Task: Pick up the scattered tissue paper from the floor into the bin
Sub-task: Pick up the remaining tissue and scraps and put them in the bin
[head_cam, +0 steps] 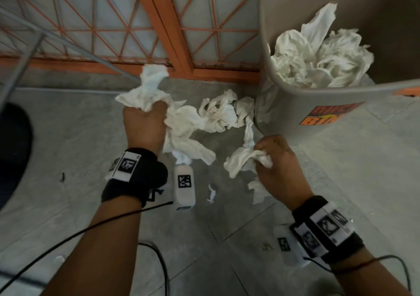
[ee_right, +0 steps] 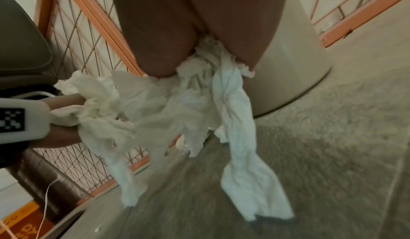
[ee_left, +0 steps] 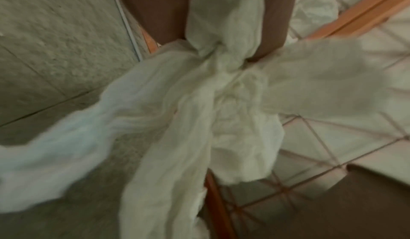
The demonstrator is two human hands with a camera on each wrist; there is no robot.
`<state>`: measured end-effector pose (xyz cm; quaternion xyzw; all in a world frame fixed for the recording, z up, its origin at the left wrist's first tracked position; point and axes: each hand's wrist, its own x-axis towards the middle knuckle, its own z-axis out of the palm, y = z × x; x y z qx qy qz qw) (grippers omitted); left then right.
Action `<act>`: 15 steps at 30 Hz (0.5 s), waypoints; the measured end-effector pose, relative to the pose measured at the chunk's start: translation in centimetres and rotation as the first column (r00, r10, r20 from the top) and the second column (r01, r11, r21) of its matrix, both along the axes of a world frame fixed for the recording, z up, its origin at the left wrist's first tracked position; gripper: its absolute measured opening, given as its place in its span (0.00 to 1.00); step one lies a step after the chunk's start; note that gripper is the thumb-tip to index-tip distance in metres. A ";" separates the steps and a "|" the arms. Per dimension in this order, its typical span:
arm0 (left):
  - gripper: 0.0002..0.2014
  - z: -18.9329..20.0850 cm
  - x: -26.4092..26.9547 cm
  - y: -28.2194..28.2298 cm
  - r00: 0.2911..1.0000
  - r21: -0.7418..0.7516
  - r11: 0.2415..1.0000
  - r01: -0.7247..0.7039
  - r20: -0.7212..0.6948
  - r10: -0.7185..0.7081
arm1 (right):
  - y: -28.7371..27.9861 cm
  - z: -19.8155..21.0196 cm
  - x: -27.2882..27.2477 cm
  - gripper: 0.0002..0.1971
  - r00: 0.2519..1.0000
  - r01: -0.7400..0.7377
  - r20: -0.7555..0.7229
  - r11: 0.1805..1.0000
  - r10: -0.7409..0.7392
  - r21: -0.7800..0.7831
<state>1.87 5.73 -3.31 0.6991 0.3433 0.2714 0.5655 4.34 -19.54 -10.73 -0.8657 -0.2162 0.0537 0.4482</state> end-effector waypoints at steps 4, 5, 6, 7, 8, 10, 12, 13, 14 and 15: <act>0.14 1.1 -1.8 0.1 0.982 -0.076 0.989 -0.127 0.131 0.136 | -1.1 1.8 -0.7 0.06 0.994 0.070 -0.086 0.996 -0.065 0.056; 0.12 0.4 -2.4 0.0 0.977 -0.094 0.984 -0.149 0.139 0.161 | -1.2 1.9 -1.0 0.07 0.988 0.097 -0.127 0.993 -0.089 0.062; 0.10 -0.5 -3.1 -0.2 0.975 -0.125 0.979 -0.162 0.132 0.178 | -1.2 1.9 -1.3 0.07 0.981 0.120 -0.162 0.991 -0.108 0.066; 0.10 -1.2 -3.7 -0.7 0.977 -0.162 0.973 -0.167 0.106 0.185 | -1.2 1.8 -1.6 0.07 0.976 0.134 -0.182 0.988 -0.120 0.072; 0.19 -2.2 -4.3 -1.1 0.981 -0.196 0.967 -0.163 0.069 0.179 | -1.1 1.8 -2.0 0.07 0.971 0.142 -0.206 0.986 -0.123 0.081; 0.32 -3.8 -5.7 -2.5 0.993 -0.236 0.966 -0.106 0.020 0.113 | -1.1 2.1 -2.7 0.12 0.961 0.148 -0.251 0.984 -0.118 0.102; 0.28 -4.3 -6.3 -4.6 0.998 -0.244 0.968 -0.057 -0.021 0.053 | -1.0 3.1 -3.3 0.16 0.962 0.137 -0.254 0.982 -0.102 0.127; 0.23 -3.7 -6.4 -5.8 1.000 -0.232 0.973 -0.021 -0.027 0.015 | -0.9 3.8 -3.5 0.17 0.966 0.125 -0.243 0.980 -0.085 0.153; 0.19 -3.2 -6.3 -6.8 0.999 -0.234 0.972 0.019 -0.021 -0.025 | -0.8 4.6 -3.6 0.18 0.971 0.107 -0.231 0.977 -0.063 0.182; 0.15 -2.1 -6.0 -7.9 0.997 -0.238 0.968 0.080 0.002 -0.082 | -0.6 5.8 -3.9 0.19 0.976 0.102 -0.212 0.972 -0.056 0.213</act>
